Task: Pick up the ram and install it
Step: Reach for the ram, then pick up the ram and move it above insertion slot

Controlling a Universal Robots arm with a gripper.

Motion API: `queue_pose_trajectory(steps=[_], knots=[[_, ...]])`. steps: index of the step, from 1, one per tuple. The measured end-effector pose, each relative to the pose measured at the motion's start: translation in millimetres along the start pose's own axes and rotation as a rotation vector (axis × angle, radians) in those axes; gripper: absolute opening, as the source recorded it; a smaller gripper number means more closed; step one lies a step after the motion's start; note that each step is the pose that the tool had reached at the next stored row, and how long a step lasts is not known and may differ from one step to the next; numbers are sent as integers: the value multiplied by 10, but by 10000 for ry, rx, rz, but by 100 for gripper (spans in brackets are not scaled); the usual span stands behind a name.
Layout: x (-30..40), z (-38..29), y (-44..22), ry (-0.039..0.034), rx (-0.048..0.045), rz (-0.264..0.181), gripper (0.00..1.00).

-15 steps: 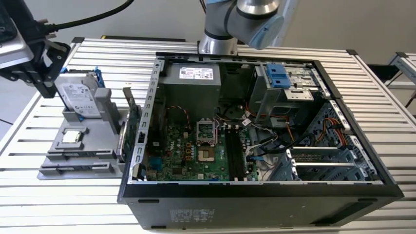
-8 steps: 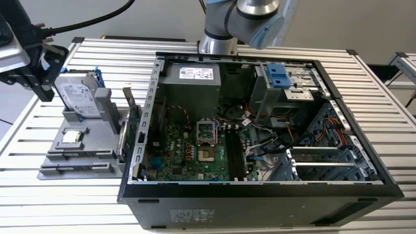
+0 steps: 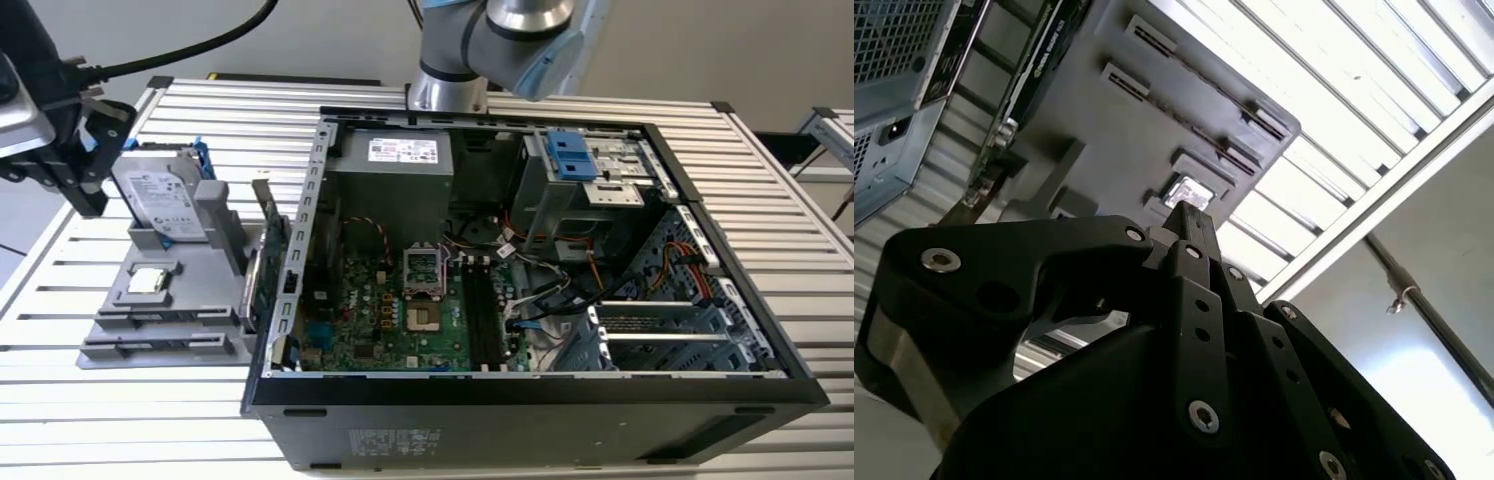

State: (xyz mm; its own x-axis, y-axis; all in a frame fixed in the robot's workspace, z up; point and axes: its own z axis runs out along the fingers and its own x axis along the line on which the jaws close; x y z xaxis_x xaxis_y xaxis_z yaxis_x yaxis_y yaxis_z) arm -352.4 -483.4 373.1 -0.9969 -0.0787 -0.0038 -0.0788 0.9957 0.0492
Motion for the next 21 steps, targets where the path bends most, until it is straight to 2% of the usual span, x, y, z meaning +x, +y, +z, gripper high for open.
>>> queue_pose_trajectory(steps=[7,21], knots=[[5,2,-54,5,-1,42,0],[12,3,-61,-1,1,207,0]])
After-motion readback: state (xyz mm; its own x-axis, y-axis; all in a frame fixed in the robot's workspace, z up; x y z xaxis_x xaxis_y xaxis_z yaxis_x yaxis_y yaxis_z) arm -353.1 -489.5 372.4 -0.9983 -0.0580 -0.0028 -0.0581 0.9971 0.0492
